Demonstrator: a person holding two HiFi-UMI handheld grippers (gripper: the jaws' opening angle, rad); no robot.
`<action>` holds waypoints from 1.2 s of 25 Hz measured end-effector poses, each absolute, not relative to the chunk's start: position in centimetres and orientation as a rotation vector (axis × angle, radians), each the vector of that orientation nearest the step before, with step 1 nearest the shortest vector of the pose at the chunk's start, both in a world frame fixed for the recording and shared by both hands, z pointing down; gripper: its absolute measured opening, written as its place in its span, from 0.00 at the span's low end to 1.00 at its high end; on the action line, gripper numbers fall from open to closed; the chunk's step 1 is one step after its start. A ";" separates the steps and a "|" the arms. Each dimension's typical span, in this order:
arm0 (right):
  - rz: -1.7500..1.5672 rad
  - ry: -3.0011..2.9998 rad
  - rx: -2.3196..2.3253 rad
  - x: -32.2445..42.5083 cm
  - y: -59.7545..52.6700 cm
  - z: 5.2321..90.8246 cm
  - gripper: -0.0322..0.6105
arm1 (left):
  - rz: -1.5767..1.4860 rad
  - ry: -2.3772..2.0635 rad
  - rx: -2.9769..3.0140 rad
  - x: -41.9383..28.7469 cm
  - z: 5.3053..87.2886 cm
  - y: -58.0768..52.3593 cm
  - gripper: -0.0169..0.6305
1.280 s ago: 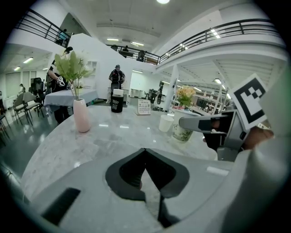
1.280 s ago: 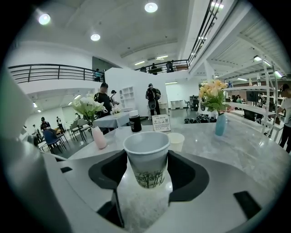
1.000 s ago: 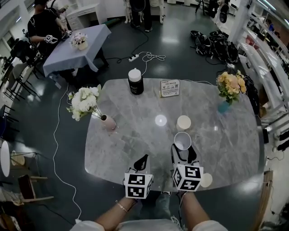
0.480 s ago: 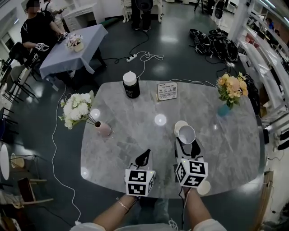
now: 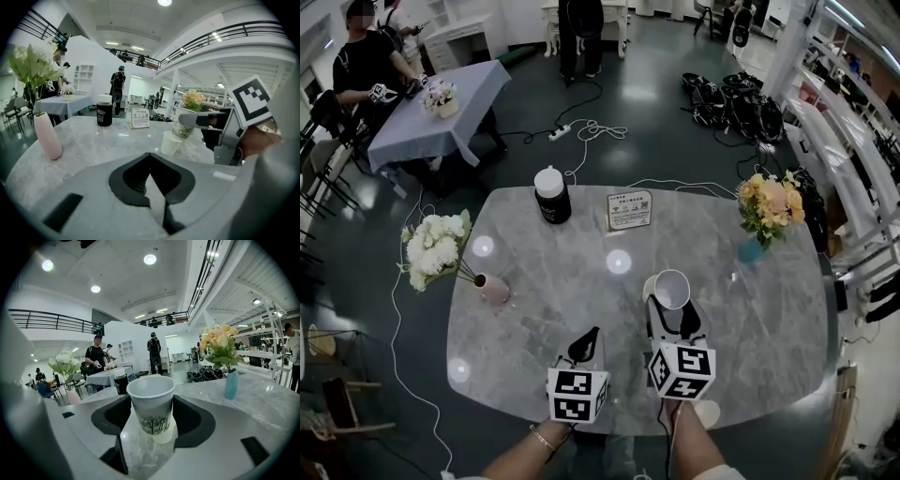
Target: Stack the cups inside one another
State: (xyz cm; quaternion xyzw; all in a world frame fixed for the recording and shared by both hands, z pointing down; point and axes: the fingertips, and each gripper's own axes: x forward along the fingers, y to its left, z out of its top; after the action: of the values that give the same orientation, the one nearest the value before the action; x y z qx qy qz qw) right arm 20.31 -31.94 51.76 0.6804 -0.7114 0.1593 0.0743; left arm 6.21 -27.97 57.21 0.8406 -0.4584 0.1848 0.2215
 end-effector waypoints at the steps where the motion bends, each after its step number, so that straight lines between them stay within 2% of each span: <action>1: 0.473 -2.141 2.052 20.4 -32.2 51.8 0.45 | 0.512 -1.269 2.322 6.3 57.4 -28.1 0.02; 30: 0.423 -2.153 2.049 21.0 -34.5 55.4 0.45 | 0.552 -1.307 2.283 6.1 59.8 -28.4 0.02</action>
State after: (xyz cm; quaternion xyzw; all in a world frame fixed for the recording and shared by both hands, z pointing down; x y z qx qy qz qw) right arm 20.97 -34.54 55.38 0.6809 -0.7154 0.1407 0.0695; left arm 6.10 -28.41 59.77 0.8276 -0.4738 0.2001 0.2249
